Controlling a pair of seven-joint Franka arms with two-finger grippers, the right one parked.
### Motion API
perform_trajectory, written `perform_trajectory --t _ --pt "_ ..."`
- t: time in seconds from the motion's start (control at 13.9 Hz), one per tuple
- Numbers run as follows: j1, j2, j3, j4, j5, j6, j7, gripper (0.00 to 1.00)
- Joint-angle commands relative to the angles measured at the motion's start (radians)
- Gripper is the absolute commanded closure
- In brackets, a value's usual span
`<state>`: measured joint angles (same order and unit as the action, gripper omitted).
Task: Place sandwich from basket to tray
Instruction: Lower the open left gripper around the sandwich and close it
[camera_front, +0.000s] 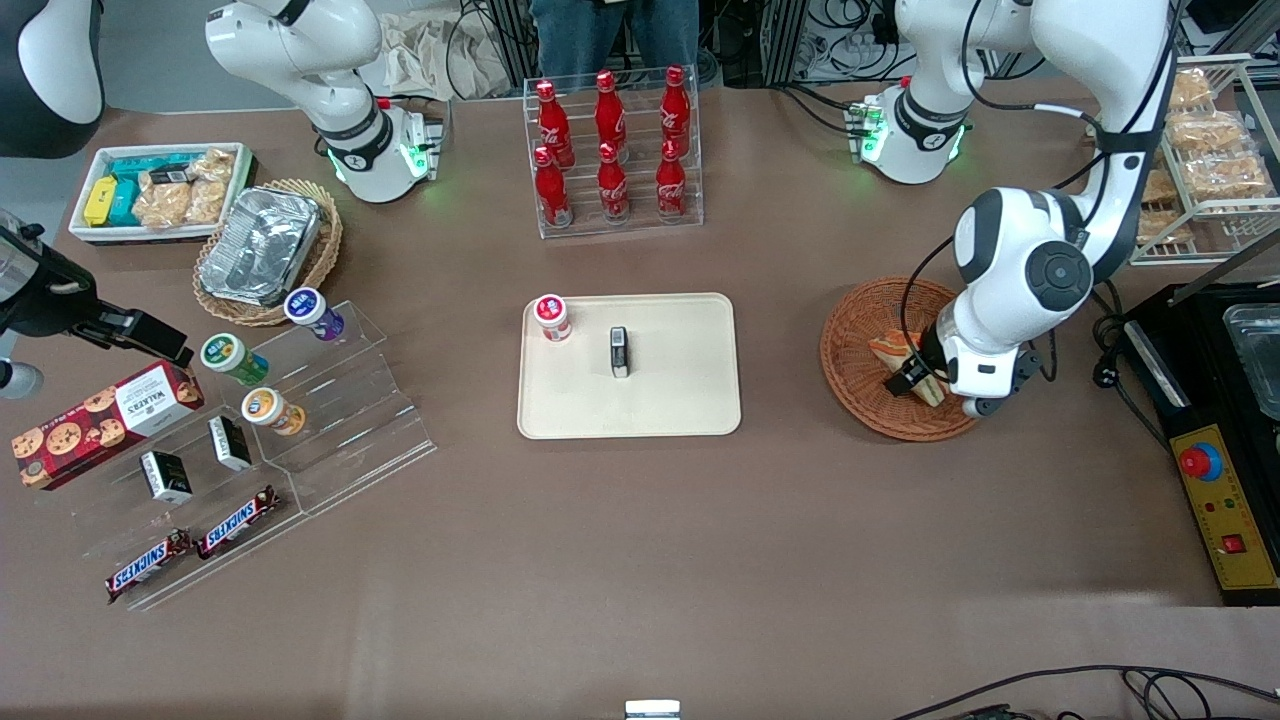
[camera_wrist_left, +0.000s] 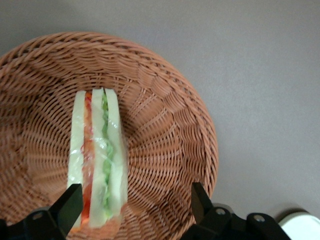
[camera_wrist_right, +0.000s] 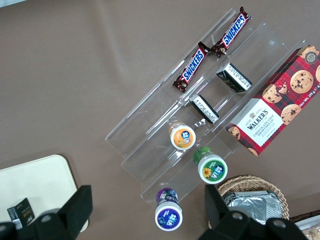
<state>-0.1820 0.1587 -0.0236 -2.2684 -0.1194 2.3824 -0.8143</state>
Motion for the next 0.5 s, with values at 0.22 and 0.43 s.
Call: perform_trajectory --t 0.22,0.43 --pt "-0.011 -0.007 0.004 -0.054 -0.008 0.077 -0.014 0.09" --pt "-0.011 -0.004 0.004 -0.017 -0.008 0.067 -0.044 0.02"
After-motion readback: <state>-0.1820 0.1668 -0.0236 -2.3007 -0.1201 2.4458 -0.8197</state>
